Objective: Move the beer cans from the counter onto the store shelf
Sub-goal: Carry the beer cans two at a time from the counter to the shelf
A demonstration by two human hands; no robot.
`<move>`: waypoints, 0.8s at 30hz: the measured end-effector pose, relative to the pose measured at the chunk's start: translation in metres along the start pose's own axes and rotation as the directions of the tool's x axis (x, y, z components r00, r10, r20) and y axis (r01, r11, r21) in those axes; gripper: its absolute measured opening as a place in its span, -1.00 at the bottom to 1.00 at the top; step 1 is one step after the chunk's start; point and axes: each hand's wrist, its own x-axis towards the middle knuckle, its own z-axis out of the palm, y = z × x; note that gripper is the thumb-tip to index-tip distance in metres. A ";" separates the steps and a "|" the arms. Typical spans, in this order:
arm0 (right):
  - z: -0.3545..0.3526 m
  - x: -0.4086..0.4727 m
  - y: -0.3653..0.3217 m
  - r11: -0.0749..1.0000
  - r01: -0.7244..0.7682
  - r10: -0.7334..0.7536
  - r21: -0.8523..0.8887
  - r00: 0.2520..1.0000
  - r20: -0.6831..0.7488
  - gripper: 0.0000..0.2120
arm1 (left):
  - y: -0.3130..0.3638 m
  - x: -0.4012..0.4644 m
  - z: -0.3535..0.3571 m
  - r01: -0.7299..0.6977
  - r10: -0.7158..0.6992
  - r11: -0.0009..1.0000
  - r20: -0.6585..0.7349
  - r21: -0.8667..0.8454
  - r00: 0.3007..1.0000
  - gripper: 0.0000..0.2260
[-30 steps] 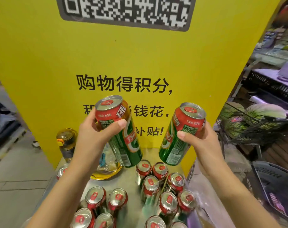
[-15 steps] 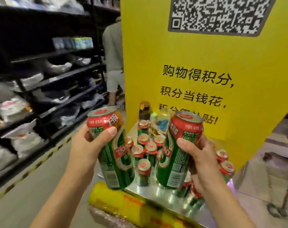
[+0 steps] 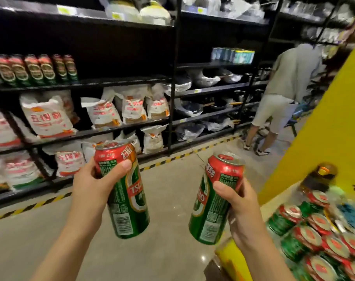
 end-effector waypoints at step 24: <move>0.326 0.388 0.140 0.990 -0.132 0.138 -0.039 0.961 0.241 -0.39 | -0.063 0.408 -0.145 0.045 -0.025 0.998 -0.325 0.053 0.945 -0.62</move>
